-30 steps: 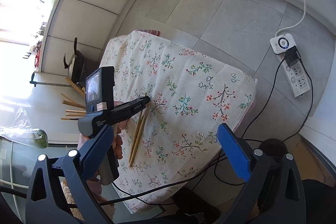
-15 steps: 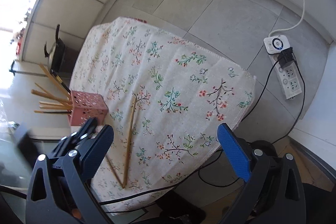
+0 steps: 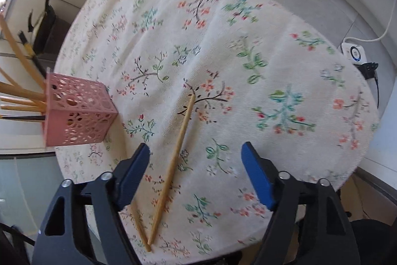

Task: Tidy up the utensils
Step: 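Close the left tool on one wooden chopstick and lift it upright, then grasp the other wooden chopstick with the right tool while the left tool holds its chopstick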

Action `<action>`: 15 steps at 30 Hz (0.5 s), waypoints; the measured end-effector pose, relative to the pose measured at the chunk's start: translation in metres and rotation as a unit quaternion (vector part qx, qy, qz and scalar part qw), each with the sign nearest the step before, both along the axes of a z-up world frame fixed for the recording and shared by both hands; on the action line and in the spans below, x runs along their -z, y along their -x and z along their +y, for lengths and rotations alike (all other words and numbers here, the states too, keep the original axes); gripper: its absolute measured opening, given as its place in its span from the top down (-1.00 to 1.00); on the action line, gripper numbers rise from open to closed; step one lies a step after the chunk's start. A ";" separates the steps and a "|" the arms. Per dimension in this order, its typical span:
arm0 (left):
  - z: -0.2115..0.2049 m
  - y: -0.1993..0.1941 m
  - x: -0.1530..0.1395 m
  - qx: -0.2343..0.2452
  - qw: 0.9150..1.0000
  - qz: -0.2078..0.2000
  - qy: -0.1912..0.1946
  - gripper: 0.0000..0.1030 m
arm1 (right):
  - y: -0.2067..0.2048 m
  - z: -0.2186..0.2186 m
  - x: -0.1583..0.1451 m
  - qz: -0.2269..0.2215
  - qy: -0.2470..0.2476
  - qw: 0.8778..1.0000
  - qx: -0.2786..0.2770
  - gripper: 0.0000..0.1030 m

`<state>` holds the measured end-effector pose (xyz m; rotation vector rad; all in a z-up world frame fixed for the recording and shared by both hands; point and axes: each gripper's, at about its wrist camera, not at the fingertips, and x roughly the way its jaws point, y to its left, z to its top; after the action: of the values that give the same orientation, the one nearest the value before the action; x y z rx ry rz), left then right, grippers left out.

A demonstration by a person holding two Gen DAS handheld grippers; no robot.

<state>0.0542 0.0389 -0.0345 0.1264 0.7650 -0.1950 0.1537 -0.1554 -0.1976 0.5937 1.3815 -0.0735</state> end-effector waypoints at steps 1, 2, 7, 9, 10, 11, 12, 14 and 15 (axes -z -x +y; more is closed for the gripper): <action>0.003 0.000 -0.004 -0.002 1.000 -0.005 0.006 0.91 | -0.004 0.007 0.006 0.009 0.007 1.000 -0.003 -0.33; 0.006 0.000 -0.006 -0.002 1.000 -0.006 0.010 0.91 | -0.006 0.011 0.007 0.006 0.022 1.000 -0.003 -0.30; 0.021 -0.002 -0.008 -0.007 0.999 0.008 0.035 0.91 | -0.018 0.020 0.008 -0.007 0.032 0.999 -0.018 0.84; 0.026 -0.008 -0.001 -0.010 0.998 0.031 0.047 0.90 | -0.017 0.010 0.008 -0.013 0.016 1.000 -0.005 0.88; 0.028 -0.011 0.005 -0.010 0.997 0.047 0.052 0.89 | -0.016 0.006 0.008 -0.015 0.012 1.000 -0.001 0.88; 0.030 -0.016 0.012 -0.014 0.996 0.065 0.056 0.89 | -0.014 0.001 0.007 -0.015 0.011 1.000 0.002 0.88; 0.030 -0.023 0.023 -0.016 0.994 0.095 0.059 0.89 | -0.011 -0.003 0.005 -0.016 0.011 1.000 0.001 0.89; 0.026 -0.036 0.045 -0.015 0.987 0.148 0.058 0.88 | -0.005 -0.010 -0.002 -0.024 0.010 1.000 -0.005 0.89; 0.023 -0.042 0.055 -0.015 0.984 0.167 0.053 0.88 | -0.001 -0.014 -0.006 -0.030 0.009 0.999 -0.008 0.89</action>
<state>0.0958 0.0617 -0.0899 -0.0199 1.0884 -0.2319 0.1544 -0.1696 -0.1913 0.5652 1.3257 -0.0552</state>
